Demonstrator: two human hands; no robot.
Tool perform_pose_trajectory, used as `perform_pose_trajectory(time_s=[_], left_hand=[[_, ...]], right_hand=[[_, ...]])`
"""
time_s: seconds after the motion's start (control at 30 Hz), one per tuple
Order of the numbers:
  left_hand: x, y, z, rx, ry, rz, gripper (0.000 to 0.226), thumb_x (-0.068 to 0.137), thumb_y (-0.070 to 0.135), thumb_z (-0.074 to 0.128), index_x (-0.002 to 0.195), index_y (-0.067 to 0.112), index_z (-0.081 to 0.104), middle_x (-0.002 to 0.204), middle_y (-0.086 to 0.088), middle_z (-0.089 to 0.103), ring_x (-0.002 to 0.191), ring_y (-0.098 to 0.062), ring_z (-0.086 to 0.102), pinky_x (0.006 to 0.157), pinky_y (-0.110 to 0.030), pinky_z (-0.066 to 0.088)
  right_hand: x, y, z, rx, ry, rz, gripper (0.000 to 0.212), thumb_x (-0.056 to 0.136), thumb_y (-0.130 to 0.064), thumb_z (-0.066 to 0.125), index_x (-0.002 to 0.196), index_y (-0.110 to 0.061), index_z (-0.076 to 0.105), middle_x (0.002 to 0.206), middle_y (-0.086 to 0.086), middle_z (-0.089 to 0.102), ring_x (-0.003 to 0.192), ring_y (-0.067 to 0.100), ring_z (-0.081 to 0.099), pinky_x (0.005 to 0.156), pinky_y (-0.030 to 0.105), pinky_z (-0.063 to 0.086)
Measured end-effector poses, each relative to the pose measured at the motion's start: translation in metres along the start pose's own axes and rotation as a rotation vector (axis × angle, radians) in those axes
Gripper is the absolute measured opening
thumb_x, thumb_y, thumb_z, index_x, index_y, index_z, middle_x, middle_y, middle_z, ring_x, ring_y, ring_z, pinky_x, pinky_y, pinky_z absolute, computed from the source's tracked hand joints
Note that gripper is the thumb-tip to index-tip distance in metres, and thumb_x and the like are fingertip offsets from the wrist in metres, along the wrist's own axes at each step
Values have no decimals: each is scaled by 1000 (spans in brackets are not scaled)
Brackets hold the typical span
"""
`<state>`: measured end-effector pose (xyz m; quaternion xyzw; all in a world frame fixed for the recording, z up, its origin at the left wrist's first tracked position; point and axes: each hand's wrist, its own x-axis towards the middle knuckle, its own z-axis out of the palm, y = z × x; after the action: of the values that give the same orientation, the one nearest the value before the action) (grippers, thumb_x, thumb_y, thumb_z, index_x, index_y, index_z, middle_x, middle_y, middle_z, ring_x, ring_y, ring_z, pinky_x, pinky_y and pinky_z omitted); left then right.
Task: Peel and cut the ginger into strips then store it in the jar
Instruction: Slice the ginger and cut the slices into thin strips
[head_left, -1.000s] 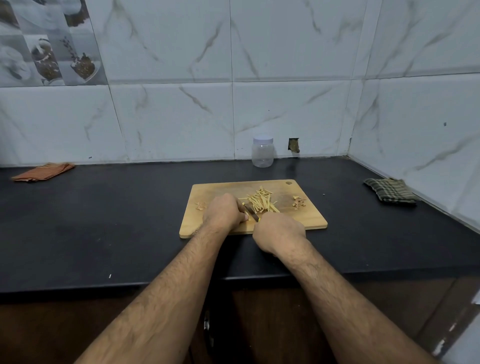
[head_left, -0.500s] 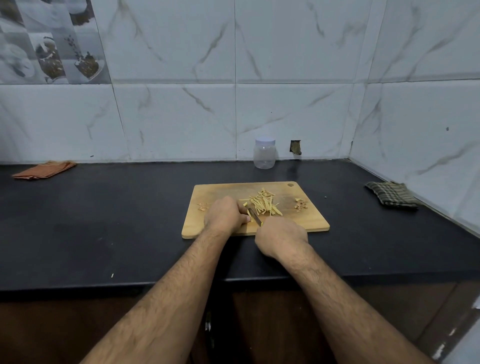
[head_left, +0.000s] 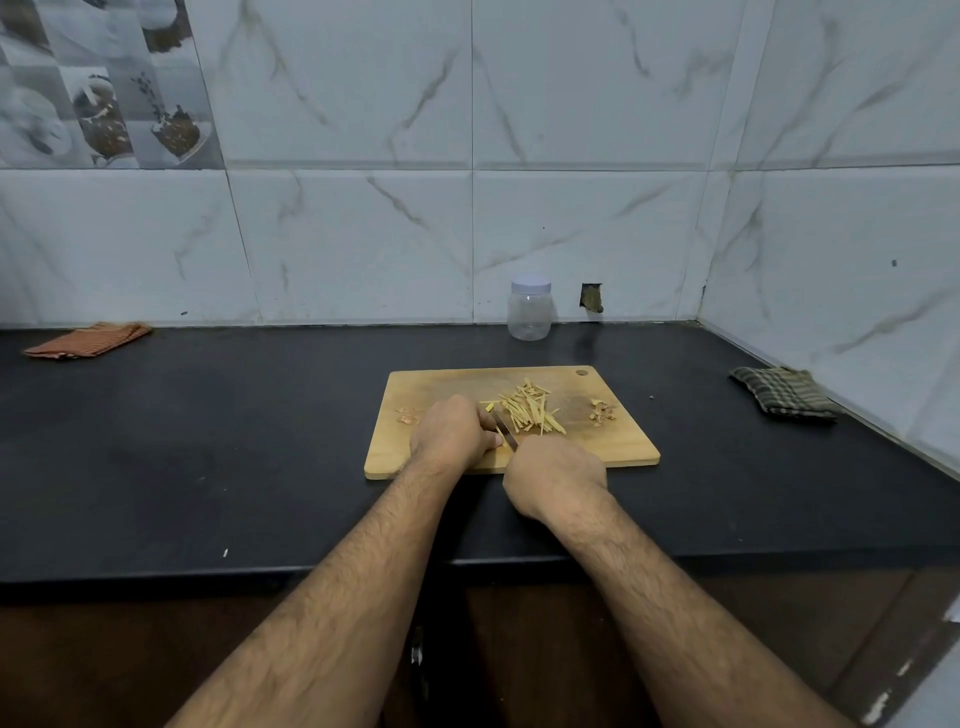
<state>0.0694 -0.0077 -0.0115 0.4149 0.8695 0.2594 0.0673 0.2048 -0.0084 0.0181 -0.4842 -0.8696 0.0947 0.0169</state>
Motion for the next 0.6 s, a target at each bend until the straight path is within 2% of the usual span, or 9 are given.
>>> perform_pose_trajectory(time_s=[0.27,0.47,0.6], left_hand=[[0,1,-2,-6,-19,-2,18,88,33,73,106,35,76,105,9,72,91,-11,58,77,-28,48],[-1,1,-2,-24,-17,-11,22,88,32,74,110,35,75,114,11,71,107,-13,61,88,-29,50],[-2,2,-2,-17,-16,-17,22,88,33,73,109,35,75,113,9,71,106,-13,62,91,-32,51]], right_hand=[[0,-5,2,-37,-16,-10,28,97,-18,53,123,-14,62,122,4,62,107,22,60,75,33,45],[-2,-5,3,-78,-1,-32,27,99,-17,51,124,-14,61,122,5,62,108,21,61,73,34,44],[-3,-2,0,-64,-7,-47,27,99,-17,52,123,-13,62,124,5,62,111,22,60,79,34,48]])
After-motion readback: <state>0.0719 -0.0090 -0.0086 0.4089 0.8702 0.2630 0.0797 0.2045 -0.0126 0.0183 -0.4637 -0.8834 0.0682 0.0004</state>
